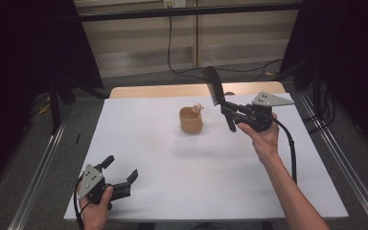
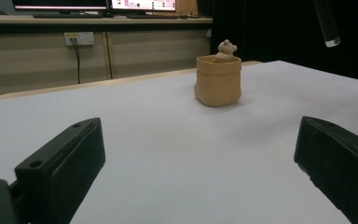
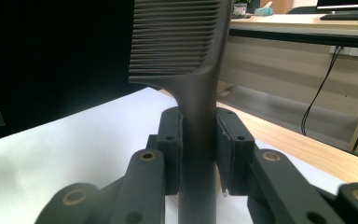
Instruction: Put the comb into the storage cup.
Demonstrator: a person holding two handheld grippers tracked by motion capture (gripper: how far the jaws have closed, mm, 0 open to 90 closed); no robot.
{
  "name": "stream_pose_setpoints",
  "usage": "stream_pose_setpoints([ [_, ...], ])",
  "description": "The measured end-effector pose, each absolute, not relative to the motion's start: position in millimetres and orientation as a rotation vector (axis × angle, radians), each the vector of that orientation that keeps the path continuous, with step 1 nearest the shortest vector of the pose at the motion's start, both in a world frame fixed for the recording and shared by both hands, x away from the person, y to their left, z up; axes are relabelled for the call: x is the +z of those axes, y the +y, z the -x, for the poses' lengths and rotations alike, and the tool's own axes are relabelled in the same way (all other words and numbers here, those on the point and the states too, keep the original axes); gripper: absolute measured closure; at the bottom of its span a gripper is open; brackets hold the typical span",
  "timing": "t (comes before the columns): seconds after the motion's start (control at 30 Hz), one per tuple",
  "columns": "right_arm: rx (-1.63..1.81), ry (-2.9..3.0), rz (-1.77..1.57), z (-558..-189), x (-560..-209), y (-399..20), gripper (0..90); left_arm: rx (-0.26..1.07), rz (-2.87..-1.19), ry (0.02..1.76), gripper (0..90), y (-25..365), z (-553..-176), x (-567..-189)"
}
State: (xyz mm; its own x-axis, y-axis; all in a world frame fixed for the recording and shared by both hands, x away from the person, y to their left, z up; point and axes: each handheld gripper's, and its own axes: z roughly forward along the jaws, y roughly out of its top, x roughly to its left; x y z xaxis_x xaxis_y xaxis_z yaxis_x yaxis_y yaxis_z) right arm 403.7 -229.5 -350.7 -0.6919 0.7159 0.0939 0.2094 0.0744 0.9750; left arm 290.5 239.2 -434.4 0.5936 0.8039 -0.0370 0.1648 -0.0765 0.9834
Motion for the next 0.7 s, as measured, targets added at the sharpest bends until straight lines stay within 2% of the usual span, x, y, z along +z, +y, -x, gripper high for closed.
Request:
stream_pose_setpoints([
  [0.7,1.707,1.925,-0.874,-432.3,-338.1,-199.6,73.3,0.631,-1.598,0.833,1.9,237.6,-291.5,-435.5],
])
